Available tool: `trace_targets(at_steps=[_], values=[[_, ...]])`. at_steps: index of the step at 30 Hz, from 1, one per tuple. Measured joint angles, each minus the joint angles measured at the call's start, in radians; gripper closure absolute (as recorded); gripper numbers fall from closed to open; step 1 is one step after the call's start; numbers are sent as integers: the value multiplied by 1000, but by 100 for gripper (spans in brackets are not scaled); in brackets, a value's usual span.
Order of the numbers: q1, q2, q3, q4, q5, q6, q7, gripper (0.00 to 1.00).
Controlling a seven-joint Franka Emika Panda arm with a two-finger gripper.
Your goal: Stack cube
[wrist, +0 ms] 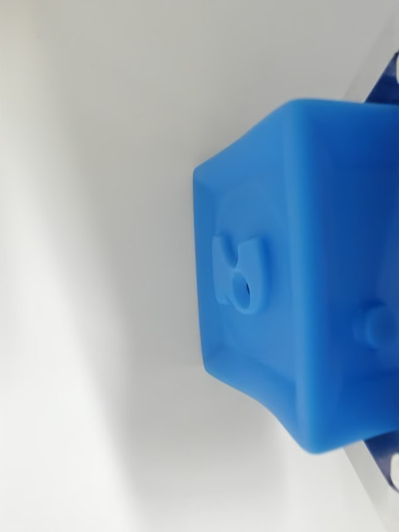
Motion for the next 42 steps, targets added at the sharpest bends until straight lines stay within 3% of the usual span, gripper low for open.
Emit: trace_targets(at_steps=[19, 42], values=[[0, -47, -1, -15, 0, -28, 0, 100], [2, -151, -4, -40, -2, -106, 1, 100]])
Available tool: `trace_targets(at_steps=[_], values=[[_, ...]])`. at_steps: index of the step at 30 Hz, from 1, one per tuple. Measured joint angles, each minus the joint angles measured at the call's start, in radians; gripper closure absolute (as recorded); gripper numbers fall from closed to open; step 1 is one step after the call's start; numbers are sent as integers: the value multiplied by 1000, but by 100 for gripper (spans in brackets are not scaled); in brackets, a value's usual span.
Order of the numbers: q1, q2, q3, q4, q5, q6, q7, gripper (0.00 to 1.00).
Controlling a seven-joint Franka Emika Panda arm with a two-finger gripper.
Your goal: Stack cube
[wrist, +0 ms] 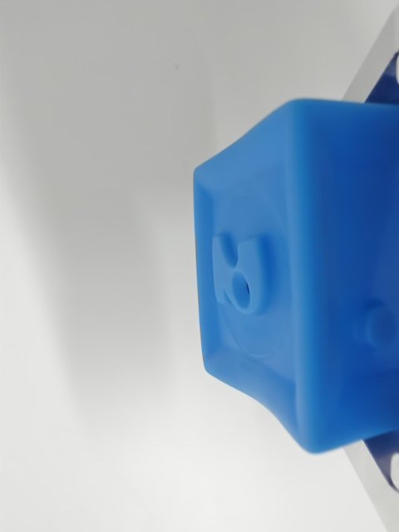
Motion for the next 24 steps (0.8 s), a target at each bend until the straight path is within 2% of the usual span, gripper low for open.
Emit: trace_targets(at_steps=[24], values=[[4, -132, -6, -4, -5, -125, 3, 100]])
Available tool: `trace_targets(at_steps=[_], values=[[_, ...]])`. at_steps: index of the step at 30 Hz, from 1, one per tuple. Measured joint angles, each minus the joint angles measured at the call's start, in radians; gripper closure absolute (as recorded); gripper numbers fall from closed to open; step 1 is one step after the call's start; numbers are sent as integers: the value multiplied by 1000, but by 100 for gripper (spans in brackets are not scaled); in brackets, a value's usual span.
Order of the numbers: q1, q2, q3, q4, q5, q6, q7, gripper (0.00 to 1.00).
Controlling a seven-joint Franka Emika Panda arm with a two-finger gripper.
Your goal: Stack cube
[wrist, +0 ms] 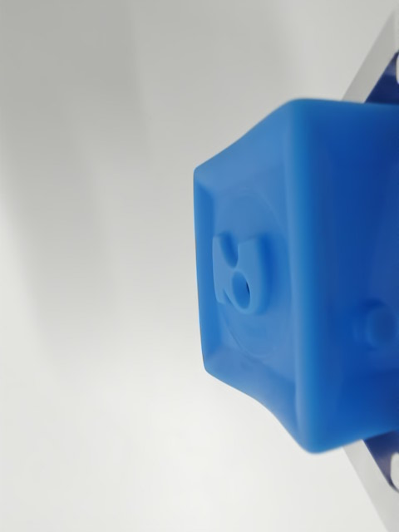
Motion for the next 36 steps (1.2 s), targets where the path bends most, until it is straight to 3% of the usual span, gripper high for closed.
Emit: trace_targets(at_steps=[36], values=[[39, -190, 4, -222, -17, 24, -47, 100]])
